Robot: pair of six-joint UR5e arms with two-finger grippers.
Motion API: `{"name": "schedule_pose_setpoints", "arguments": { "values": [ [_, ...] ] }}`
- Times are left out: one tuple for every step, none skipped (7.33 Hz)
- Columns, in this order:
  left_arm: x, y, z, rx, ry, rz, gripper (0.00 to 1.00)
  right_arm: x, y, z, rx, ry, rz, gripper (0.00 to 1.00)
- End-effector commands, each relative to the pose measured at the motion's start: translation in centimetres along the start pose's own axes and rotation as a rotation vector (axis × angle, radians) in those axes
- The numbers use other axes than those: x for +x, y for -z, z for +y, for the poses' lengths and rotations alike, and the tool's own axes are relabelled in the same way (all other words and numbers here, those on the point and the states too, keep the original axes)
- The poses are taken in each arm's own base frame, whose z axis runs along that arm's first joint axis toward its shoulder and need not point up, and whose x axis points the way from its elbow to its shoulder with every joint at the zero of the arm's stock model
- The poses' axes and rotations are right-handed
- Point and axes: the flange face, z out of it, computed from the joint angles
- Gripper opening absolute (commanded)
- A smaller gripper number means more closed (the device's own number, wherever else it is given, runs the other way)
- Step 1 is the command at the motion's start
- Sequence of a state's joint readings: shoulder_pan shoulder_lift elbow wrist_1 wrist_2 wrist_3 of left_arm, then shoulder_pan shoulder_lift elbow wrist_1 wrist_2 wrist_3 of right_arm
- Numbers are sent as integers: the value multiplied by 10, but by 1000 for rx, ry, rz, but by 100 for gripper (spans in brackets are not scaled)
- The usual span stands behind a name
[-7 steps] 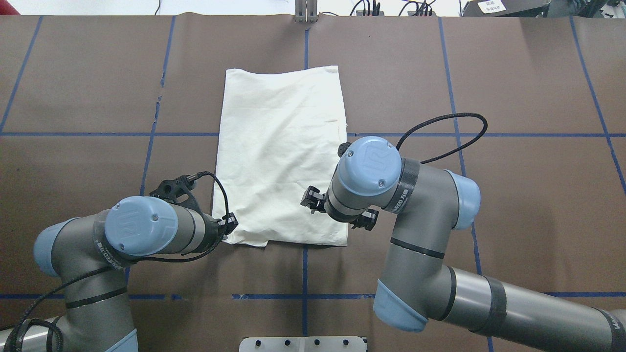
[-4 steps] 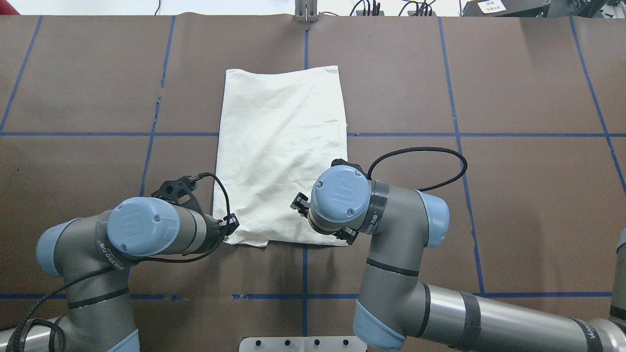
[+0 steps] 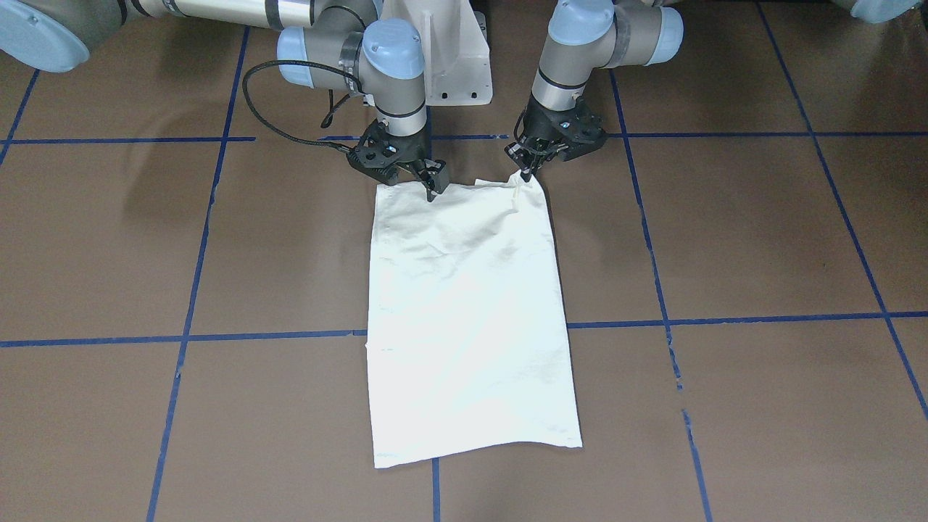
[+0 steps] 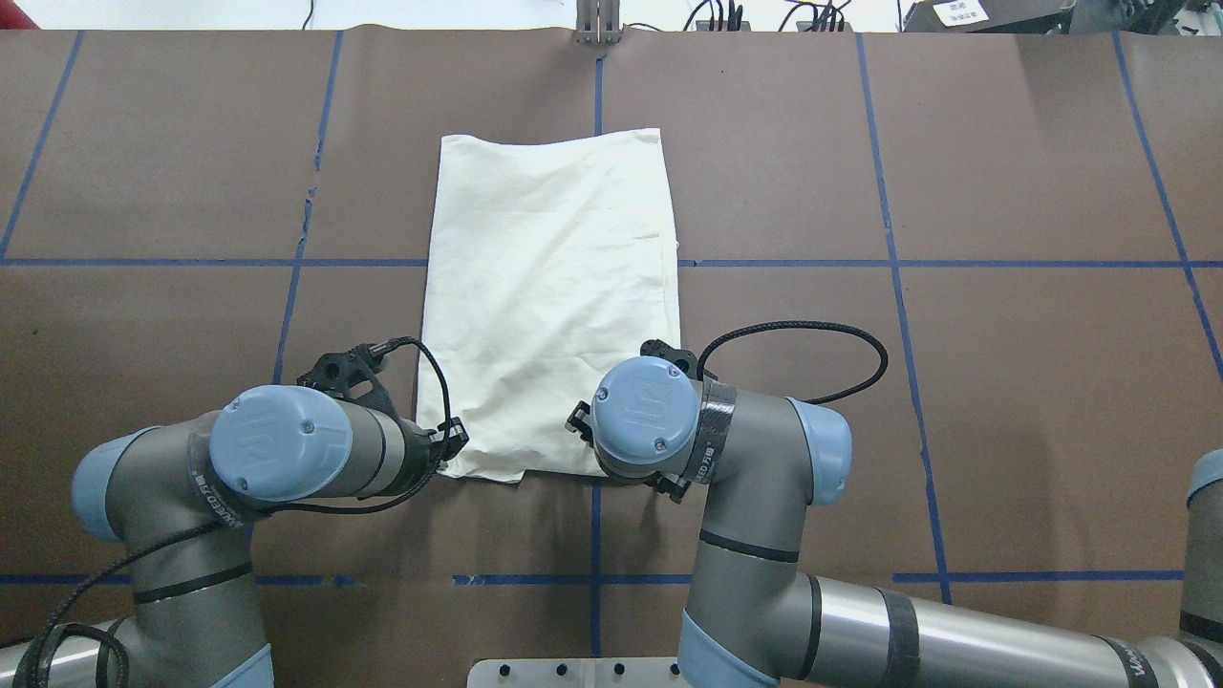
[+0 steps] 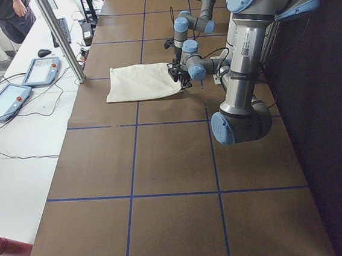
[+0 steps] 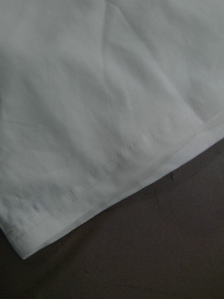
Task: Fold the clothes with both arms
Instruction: 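Move the right gripper to the other near corner and grasp both near corners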
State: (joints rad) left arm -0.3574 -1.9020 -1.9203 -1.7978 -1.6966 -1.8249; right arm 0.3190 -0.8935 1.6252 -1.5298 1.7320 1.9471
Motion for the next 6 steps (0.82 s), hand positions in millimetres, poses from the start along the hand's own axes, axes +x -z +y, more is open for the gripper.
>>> {"name": "schedule_pose_setpoints", "arguments": {
  "values": [
    [0, 0, 0, 0, 2, 0, 0, 2, -8, -1, 5, 3, 15, 100],
    [0, -1, 0, 0, 2, -1, 0, 0, -7, 0, 4, 6, 13, 93],
    [0, -1, 0, 2, 2, -2, 0, 0, -7, 0, 4, 6, 13, 53],
    [0, -1, 0, 2, 2, -1, 0, 0, -7, -1, 5, 9, 12, 24],
    [0, -2, 0, 1, 1, -3, 0, 0, -7, 0, 4, 16, 13, 9],
    [-1, -2, 0, 1, 2, -4, 0, 0, -7, -1, 4, 15, 13, 0]
  ]
}}
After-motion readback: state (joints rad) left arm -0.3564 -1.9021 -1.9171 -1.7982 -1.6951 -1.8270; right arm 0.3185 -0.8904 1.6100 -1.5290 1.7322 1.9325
